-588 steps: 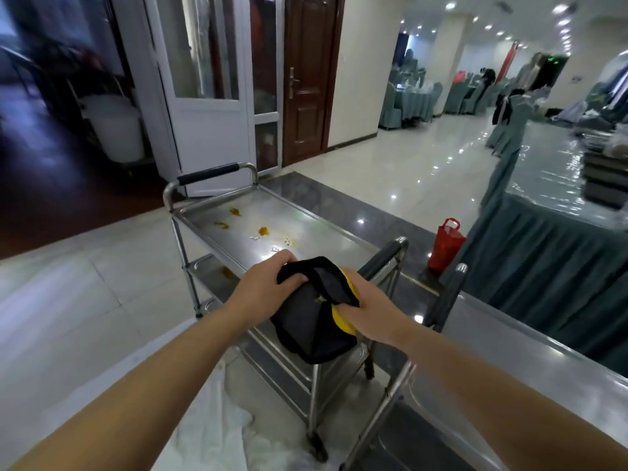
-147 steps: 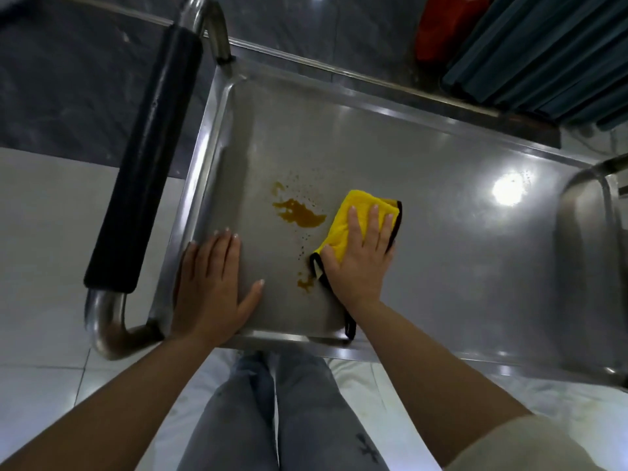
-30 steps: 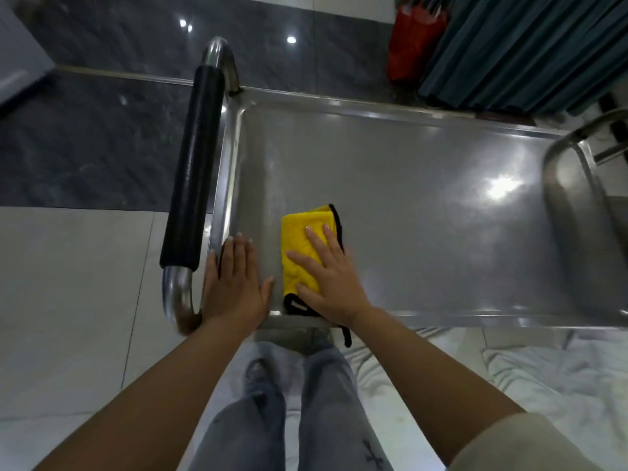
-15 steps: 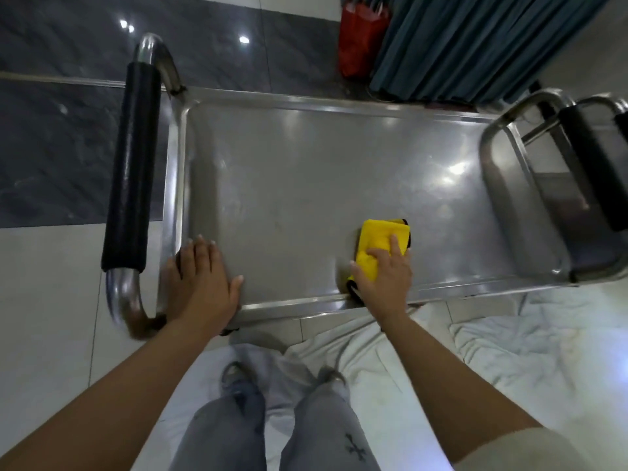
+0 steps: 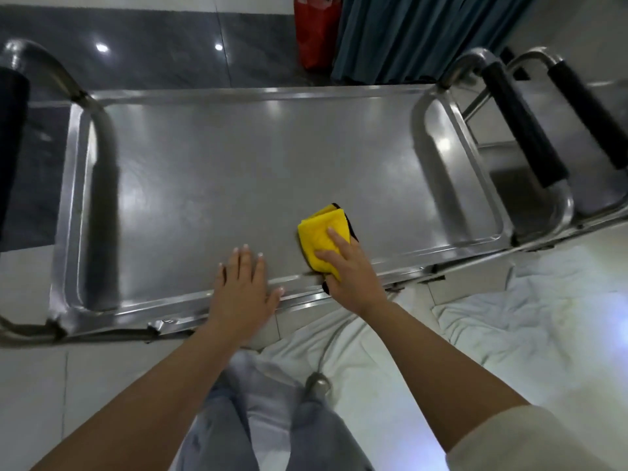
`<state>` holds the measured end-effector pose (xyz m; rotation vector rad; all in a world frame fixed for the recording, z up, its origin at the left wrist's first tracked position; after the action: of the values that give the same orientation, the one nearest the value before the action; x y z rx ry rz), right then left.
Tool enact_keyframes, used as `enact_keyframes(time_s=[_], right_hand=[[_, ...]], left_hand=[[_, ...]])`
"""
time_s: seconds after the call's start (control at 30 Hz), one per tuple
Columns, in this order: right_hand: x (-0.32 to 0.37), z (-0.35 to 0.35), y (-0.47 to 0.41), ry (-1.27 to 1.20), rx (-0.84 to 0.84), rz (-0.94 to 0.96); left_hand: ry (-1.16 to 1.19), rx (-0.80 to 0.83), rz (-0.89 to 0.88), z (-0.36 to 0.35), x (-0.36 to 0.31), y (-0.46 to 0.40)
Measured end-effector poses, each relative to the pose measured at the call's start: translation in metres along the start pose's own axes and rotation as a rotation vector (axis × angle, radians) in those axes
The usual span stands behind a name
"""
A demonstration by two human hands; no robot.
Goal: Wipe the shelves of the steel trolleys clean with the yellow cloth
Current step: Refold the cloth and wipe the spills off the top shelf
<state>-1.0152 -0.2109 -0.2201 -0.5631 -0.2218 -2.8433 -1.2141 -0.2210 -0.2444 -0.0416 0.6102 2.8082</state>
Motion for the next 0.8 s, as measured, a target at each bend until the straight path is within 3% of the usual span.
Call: enact_keyframes(time_s=[0.27, 0.53, 0.8], right_hand=[[-0.092, 0.053, 0.059, -0.078, -0.025, -0.234], [-0.087, 0.049, 0.147, -0.21, -0.096, -0.164], [-0.081, -0.009, 0.204, -0.324, -0.149, -0.386]], left_hand=[[0.04, 0.004, 0.026, -0.017, -0.052, 0.047], [0.065, 0.038, -0.023, -0.044, -0.071, 0.094], [-0.03, 0.132, -0.081, -0.074, -0.056, 0.099]])
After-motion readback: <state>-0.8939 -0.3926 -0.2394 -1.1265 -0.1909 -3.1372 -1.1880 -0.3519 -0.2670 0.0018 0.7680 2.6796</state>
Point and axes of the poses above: each hand's wrist, its own y-axis away from the middle knuckle, its own z-axis out of the back of the hand, x = y × z, the point moved 5 cm from there along -y, towards the middle knuckle, and after that the axes turned 4 degrees about x, right-handed, at the moved point
